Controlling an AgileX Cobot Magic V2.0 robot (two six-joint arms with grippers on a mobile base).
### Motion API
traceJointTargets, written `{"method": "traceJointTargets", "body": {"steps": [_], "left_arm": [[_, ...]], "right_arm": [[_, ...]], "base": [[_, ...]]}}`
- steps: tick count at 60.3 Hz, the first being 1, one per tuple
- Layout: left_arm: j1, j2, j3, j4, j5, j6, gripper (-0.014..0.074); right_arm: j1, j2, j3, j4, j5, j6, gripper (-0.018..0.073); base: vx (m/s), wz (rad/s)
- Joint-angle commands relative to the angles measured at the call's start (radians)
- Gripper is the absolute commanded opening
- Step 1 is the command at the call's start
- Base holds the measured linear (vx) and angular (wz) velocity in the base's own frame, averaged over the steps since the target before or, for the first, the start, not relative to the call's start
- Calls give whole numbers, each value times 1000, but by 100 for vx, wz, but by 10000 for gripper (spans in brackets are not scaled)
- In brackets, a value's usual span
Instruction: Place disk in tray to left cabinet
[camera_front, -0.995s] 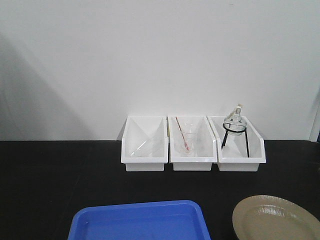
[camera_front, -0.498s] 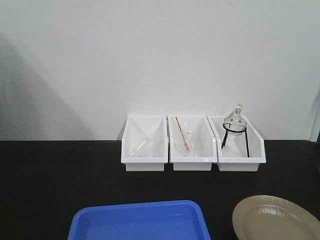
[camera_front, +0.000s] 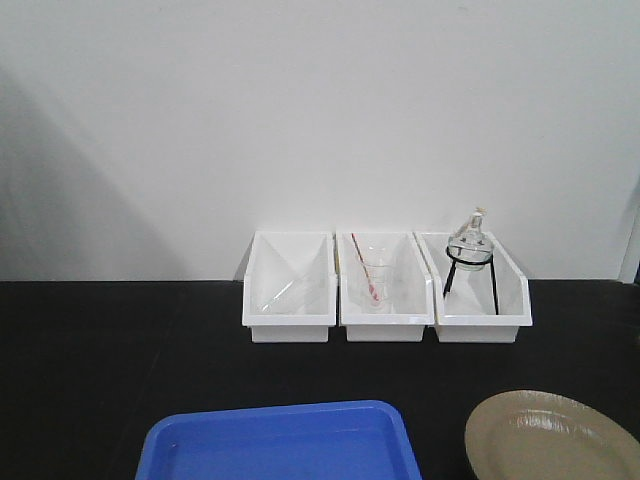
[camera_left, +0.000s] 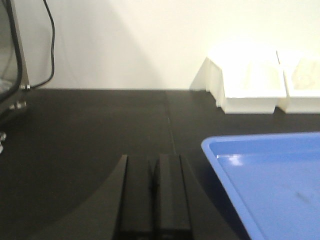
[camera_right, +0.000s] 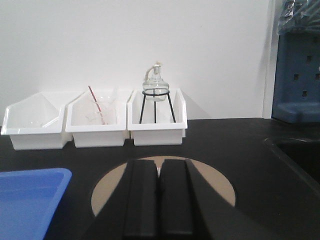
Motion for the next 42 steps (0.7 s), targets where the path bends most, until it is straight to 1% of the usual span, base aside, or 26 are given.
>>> {"method": "traceJointTargets", "body": {"steps": [1,5,9,13,21,25,29,32,36,42], "left_arm": [[-7,-6,4,-17,-172,-32,-6],[-7,-6,-27,-43,-236,-91,-6],[-7,-6,-91,-43,-252,-108,-6],[-7,5,-165,-39,-217,-106,-6],[-7,88,-325,-30,-75,-99,-6],[-7,149,-394,-23,-14,-74,-6],[-7,213,-427,-23,19,-43,-6],[-7,256,-432,-23,22,-25,-6],[-7,303,-430,-23,24,-23,-4],[-7,365,-430,-23,29,-23,4]], "right_arm": [[-5,-12,-1,39,-117,8,-4],[-5,-12,-46,47,-115,6,-3],[-5,-5,-117,34,-93,-15,-2],[-5,26,-213,14,-28,-42,-1],[-5,150,-366,-49,134,-46,4],[-5,214,-406,-81,175,-46,6],[-5,288,-417,-111,184,-46,8],[-5,350,-417,-118,175,-44,9],[-5,417,-417,-116,155,-29,13],[-5,505,-417,-97,85,26,27]], "base": [[0,0],[0,0],[0,0],[0,0],[0,0],[0,0],[0,0],[0,0],[0,0],[0,0]]}}
